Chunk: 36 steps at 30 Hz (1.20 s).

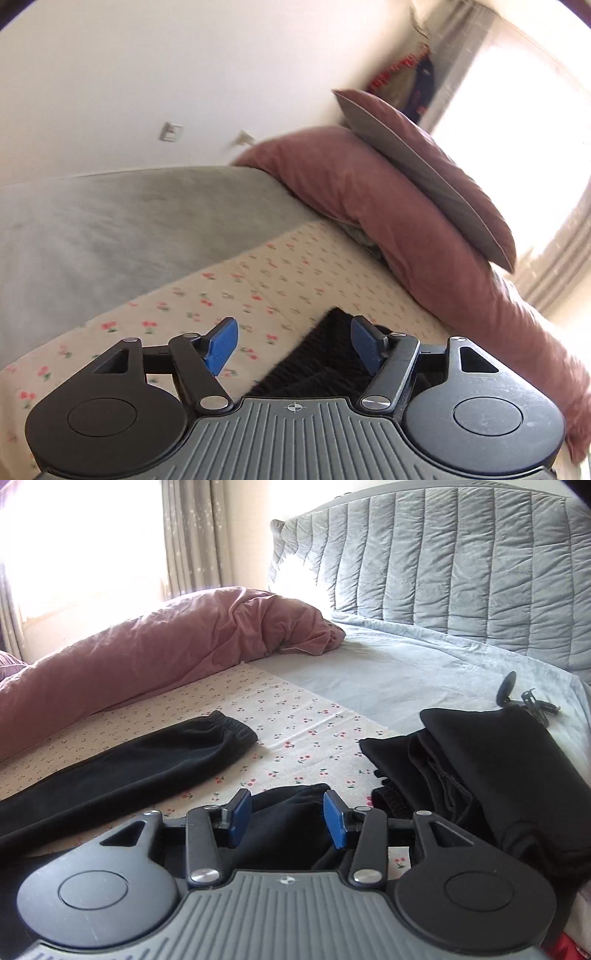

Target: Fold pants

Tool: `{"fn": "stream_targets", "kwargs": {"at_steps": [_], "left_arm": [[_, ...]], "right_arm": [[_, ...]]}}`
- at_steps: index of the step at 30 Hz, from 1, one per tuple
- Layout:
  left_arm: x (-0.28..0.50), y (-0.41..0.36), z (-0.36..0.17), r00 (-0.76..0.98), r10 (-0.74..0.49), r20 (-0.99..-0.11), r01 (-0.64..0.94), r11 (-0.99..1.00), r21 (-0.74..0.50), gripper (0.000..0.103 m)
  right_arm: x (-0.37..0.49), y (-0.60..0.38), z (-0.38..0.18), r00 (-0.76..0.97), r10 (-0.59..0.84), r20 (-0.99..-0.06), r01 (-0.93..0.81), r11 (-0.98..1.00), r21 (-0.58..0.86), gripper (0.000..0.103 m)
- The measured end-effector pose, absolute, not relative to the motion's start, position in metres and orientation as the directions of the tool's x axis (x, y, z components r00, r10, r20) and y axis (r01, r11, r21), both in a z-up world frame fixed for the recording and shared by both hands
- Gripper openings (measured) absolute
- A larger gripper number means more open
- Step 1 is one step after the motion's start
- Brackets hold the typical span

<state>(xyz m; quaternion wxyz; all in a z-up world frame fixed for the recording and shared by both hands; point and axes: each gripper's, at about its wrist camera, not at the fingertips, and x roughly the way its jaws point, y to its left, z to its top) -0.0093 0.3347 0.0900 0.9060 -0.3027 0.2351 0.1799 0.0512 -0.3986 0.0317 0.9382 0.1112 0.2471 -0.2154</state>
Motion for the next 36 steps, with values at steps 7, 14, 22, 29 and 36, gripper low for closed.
{"fn": "stream_targets", "kwargs": {"at_steps": [7,14,22,29,36], "left_arm": [[0.173,0.32,0.028,0.674,-0.065,-0.736,-0.366,0.836,-0.409,0.068],[0.228,0.287,-0.006,0.608,0.142,-0.781,-0.379,0.916,-0.129,0.051],[0.223,0.276,0.031,0.73,0.185,-0.658,-0.362,0.921,-0.143,0.014],[0.233,0.274,0.043,0.794,0.227,-0.564,-0.379,0.91,-0.168,0.012],[0.261,0.288,0.001,0.726,0.328,-0.605,-0.465,0.882,-0.08,0.009]], "right_arm": [[0.164,-0.412,0.046,0.808,-0.242,-0.537,0.266,0.963,-0.035,0.05],[0.289,-0.456,0.009,0.691,-0.288,-0.663,0.264,0.954,-0.139,0.05],[0.353,-0.435,-0.027,0.686,-0.228,-0.691,0.128,0.973,-0.193,0.014],[0.291,-0.426,0.071,0.874,-0.3,-0.382,0.261,0.953,-0.151,0.012],[0.308,-0.412,0.089,0.848,-0.431,-0.308,0.401,0.902,-0.159,0.013]]}}
